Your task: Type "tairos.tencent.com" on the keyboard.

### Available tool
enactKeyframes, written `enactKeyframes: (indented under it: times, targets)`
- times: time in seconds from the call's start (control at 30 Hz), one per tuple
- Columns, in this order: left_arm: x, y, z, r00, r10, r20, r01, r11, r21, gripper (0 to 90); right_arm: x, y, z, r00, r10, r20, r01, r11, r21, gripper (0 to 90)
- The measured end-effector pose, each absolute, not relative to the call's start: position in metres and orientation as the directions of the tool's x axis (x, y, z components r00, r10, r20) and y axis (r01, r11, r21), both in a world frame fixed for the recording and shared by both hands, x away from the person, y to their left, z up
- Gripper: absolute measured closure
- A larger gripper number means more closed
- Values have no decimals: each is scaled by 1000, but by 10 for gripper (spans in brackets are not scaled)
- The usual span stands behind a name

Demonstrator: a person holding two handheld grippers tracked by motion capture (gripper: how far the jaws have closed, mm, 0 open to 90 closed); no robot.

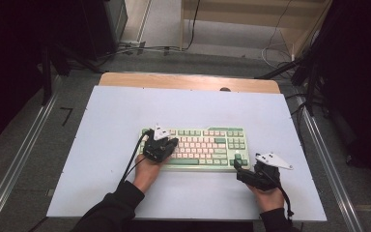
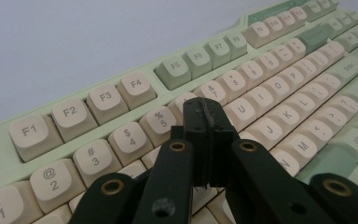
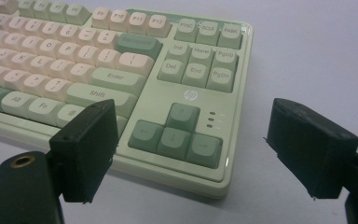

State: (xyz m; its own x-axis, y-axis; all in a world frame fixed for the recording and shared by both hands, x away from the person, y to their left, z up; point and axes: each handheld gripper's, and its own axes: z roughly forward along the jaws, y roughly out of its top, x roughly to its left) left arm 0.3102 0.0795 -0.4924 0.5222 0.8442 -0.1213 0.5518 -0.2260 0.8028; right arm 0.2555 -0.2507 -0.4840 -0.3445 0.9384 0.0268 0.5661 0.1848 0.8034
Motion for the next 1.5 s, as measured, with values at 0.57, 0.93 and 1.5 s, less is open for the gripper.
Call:
enactKeyframes:
  times: [0.57, 0.93, 1.5]
  targets:
    - [311, 79, -494, 520, 844, -133, 574, -230, 786, 898, 256, -251, -484, -348, 937, 28, 566, 186, 803, 149]
    - [309, 82, -487, 520, 840, -156, 556, -195, 808, 898, 256, -251, -484, -349, 937, 26, 564, 188, 804, 149]
    - [300, 92, -479, 519, 839, -164, 542, -174, 822, 897, 259, -247, -484, -363, 931, 29, 558, 192, 808, 149]
